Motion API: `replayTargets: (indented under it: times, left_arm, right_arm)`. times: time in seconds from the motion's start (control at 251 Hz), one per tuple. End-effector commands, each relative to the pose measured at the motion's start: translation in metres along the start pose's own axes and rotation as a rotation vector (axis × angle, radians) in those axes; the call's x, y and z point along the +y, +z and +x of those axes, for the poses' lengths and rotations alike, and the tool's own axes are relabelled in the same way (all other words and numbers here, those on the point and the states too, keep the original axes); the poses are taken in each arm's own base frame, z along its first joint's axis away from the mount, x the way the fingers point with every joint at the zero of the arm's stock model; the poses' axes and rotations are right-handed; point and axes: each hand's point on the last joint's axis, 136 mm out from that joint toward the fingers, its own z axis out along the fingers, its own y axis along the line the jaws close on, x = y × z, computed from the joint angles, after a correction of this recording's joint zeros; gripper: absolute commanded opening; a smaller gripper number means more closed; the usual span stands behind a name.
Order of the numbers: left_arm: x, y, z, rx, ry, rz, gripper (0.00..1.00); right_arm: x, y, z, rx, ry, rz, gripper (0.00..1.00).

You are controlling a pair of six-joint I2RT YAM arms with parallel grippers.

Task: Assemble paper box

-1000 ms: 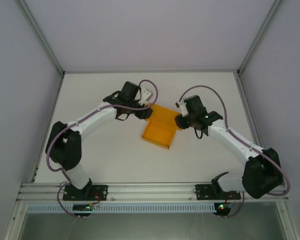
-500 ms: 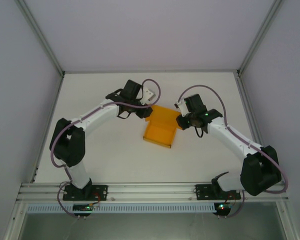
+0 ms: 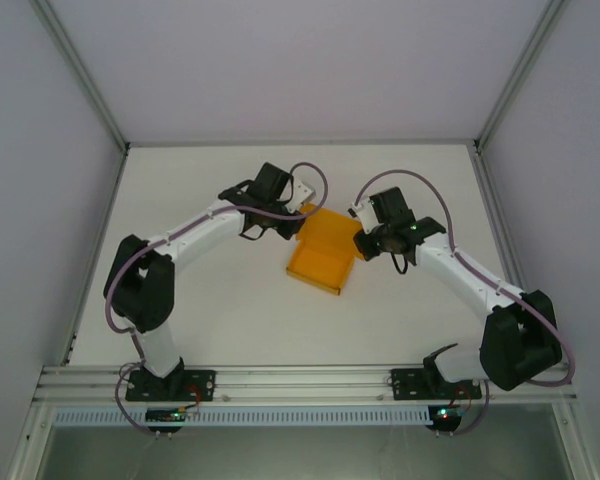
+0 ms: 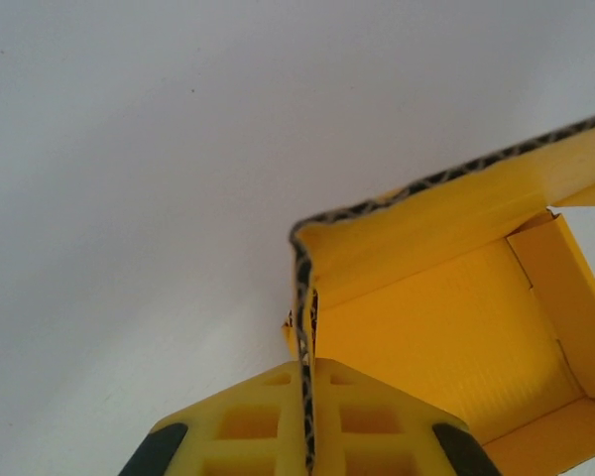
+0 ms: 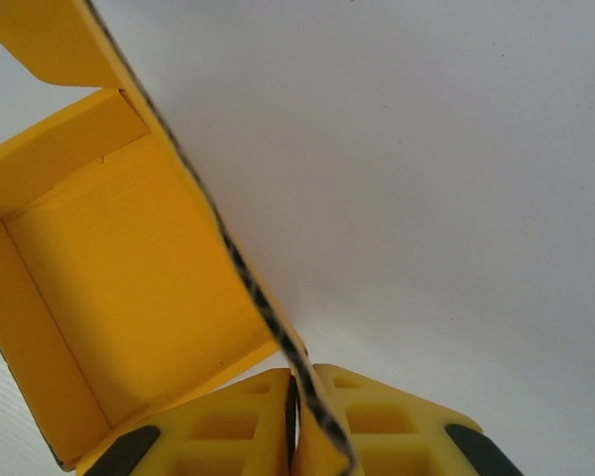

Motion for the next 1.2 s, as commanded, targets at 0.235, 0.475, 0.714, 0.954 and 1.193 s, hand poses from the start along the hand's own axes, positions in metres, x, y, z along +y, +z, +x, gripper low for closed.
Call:
replayTargets:
  times: [0.235, 0.475, 0.714, 0.954, 1.193]
  left_arm:
    - [0.018, -0.008, -0.005, -0.059, -0.124, -0.174, 0.00]
    - [0.030, -0.014, -0.013, -0.136, -0.226, -0.259, 0.00]
    - [0.028, -0.011, -0.022, -0.221, -0.296, -0.235, 0.00]
    - [0.031, 0.004, -0.031, -0.246, -0.356, -0.226, 0.00]
    - [0.027, 0.018, -0.034, -0.256, -0.462, -0.172, 0.00]
  right_arm:
    - [-0.028, -0.007, -0.037, -0.105, 0.209, 0.153, 0.05]
    - [-0.049, -0.005, -0.077, -0.328, 0.562, 0.295, 0.00]
    - [-0.039, 0.011, -0.111, -0.420, 0.672, 0.288, 0.00]
    - [-0.029, 0.032, -0.126, -0.446, 0.672, 0.289, 0.00]
    - [-0.018, 0.044, -0.135, -0.444, 0.683, 0.261, 0.00]
